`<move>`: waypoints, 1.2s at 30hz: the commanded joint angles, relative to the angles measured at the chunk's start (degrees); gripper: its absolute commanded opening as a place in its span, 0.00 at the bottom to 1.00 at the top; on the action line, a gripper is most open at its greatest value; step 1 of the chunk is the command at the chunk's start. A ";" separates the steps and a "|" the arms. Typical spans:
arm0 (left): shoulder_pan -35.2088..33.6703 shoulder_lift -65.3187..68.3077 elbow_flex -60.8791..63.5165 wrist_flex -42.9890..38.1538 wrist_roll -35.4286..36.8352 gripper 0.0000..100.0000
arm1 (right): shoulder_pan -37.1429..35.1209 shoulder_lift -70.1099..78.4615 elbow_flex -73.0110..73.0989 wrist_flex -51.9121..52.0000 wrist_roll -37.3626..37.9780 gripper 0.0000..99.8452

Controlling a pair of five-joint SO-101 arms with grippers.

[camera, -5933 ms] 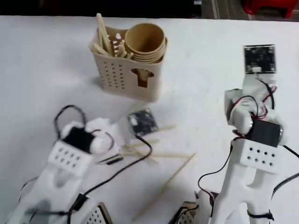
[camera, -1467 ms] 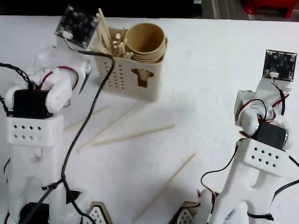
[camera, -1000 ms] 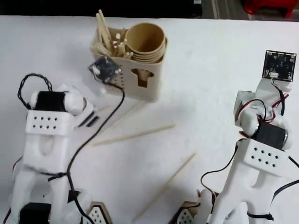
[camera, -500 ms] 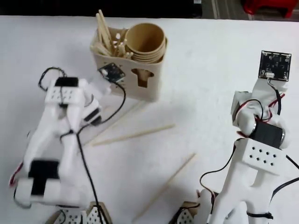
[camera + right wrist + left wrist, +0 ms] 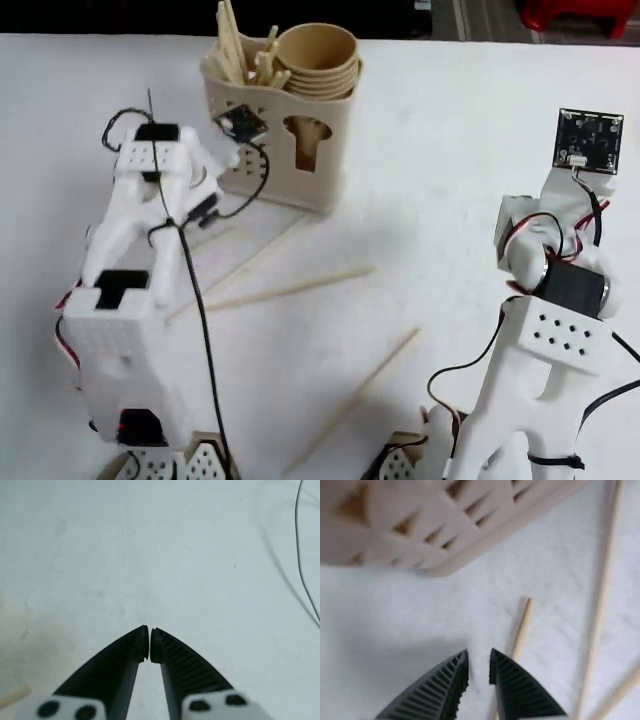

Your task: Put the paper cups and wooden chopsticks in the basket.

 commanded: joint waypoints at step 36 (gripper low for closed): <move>-0.75 -17.71 21.89 -4.04 0.09 0.02 | -0.57 -1.36 -0.44 -1.45 -0.09 0.02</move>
